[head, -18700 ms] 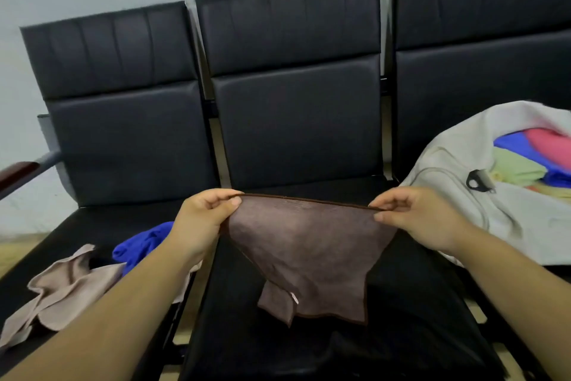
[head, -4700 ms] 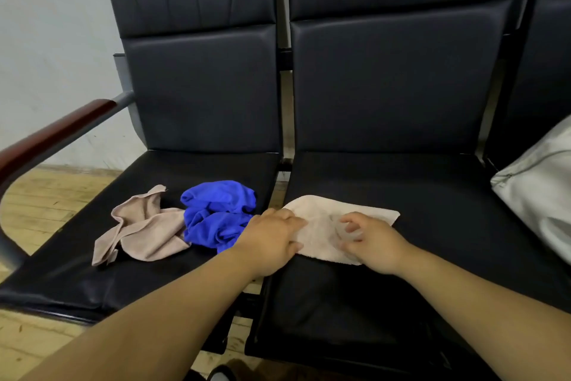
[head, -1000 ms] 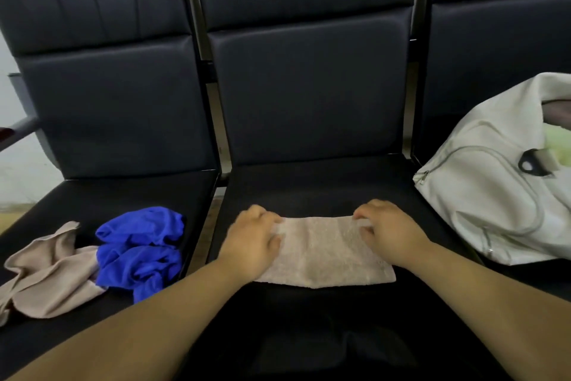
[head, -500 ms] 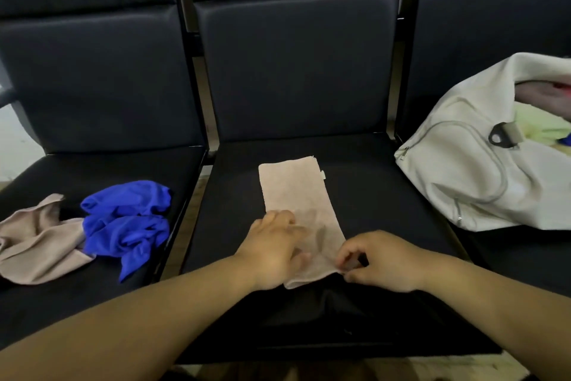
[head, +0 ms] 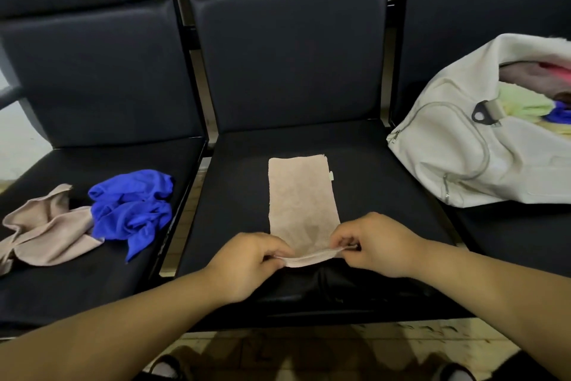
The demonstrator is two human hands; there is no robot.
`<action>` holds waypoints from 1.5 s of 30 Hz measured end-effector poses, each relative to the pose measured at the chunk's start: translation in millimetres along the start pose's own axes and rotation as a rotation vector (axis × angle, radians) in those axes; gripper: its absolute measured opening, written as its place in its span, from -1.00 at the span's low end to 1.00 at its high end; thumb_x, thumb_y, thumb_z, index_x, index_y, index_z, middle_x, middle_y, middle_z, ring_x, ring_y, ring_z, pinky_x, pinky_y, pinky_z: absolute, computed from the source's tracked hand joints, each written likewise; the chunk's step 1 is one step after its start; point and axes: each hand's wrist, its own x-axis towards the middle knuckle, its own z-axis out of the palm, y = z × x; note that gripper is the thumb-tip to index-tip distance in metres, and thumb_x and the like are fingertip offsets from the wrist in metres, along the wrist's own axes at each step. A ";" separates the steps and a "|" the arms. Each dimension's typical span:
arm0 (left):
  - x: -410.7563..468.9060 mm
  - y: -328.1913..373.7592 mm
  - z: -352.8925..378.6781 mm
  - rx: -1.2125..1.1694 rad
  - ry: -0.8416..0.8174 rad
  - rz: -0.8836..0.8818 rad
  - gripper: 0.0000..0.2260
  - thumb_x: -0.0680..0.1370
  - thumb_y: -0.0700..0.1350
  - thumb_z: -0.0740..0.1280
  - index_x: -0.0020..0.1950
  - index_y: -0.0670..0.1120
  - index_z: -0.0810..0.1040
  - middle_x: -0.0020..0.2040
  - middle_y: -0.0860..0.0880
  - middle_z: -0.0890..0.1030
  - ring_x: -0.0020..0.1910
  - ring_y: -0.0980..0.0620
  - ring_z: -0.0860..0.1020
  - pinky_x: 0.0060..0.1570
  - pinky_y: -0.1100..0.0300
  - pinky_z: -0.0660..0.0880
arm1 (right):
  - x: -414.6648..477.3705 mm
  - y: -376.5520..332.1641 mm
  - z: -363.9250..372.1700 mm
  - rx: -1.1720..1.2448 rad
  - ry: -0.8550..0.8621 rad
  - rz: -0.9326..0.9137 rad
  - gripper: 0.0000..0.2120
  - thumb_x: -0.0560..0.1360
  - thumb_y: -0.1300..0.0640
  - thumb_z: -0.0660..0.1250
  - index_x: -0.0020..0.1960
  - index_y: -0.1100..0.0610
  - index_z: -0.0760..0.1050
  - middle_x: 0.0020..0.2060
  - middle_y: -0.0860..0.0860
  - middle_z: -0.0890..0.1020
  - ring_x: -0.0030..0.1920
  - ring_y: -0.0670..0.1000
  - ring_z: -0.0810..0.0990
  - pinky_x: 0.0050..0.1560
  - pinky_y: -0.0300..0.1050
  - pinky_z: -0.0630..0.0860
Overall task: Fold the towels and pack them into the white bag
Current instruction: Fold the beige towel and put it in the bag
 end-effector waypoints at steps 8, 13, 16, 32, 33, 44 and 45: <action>11.6 9.8 -52.5 -0.588 0.044 -0.189 -0.90 0.51 -0.25 0.50 0.00 -0.10 0.70 -0.07 -0.14 0.73 -0.15 -0.07 0.63 -0.10 0.10 0.60 | 9.9 -13.0 -34.6 0.553 0.107 0.176 -0.88 0.46 0.20 0.51 -0.08 -0.01 0.71 -0.18 0.14 0.72 -0.24 -0.06 0.59 -0.11 -0.20 0.51; 36.8 4.8 -54.4 -0.544 0.212 -0.230 -0.93 0.54 -0.16 0.49 -0.06 0.01 0.72 -0.11 -0.05 0.74 -0.05 -0.11 0.70 0.07 -0.03 0.65 | 33.0 -13.8 -42.0 0.545 0.269 0.210 -0.90 0.48 0.17 0.49 -0.08 -0.02 0.69 -0.21 0.01 0.73 -0.17 -0.04 0.69 -0.03 -0.20 0.58; 53.6 0.0 -54.2 -0.514 0.285 -0.252 -0.94 0.56 -0.16 0.46 -0.05 -0.01 0.72 -0.13 0.00 0.74 -0.07 -0.05 0.70 0.06 -0.04 0.65 | 51.2 -8.6 -41.4 0.547 0.327 0.232 -0.92 0.50 0.17 0.49 -0.10 0.00 0.68 -0.24 -0.10 0.73 -0.26 -0.16 0.66 -0.14 -0.27 0.51; 134.6 -58.4 -22.2 -0.426 0.409 -0.441 -0.76 0.57 -0.23 0.40 0.17 0.06 0.59 -0.05 0.09 0.64 -0.04 0.16 0.61 -0.13 0.43 0.44 | 130.3 49.0 6.6 0.453 0.478 0.481 -0.87 0.58 0.03 0.38 0.12 -0.10 0.60 -0.01 -0.12 0.68 0.00 -0.12 0.64 0.00 -0.19 0.56; 134.3 -58.4 -20.9 -0.408 0.414 -0.435 -0.77 0.57 -0.23 0.40 0.17 0.04 0.59 -0.05 0.08 0.64 -0.04 0.16 0.60 -0.15 0.43 0.43 | 131.0 50.1 6.1 0.448 0.485 0.477 -0.84 0.59 0.03 0.37 0.17 -0.09 0.60 0.02 -0.11 0.68 0.03 -0.12 0.64 0.04 -0.19 0.55; 87.9 -36.4 -30.4 0.044 0.199 -0.003 -0.88 0.60 -0.07 0.38 0.10 0.14 0.61 0.02 0.21 0.58 0.01 0.21 0.56 0.04 0.21 0.54 | 87.5 13.8 -2.7 0.207 0.317 0.137 -0.70 0.47 -0.06 0.44 0.19 -0.08 0.58 0.03 -0.25 0.58 0.03 -0.20 0.59 0.02 -0.27 0.51; 80.2 -34.6 -26.5 0.057 0.118 0.009 -0.88 0.60 -0.05 0.37 0.08 0.15 0.62 -0.02 0.20 0.62 -0.03 0.21 0.59 0.03 0.17 0.56 | 80.6 11.7 1.0 0.168 0.212 0.081 -0.68 0.46 -0.07 0.46 0.19 -0.09 0.60 0.02 -0.27 0.59 0.04 -0.20 0.59 0.06 -0.27 0.52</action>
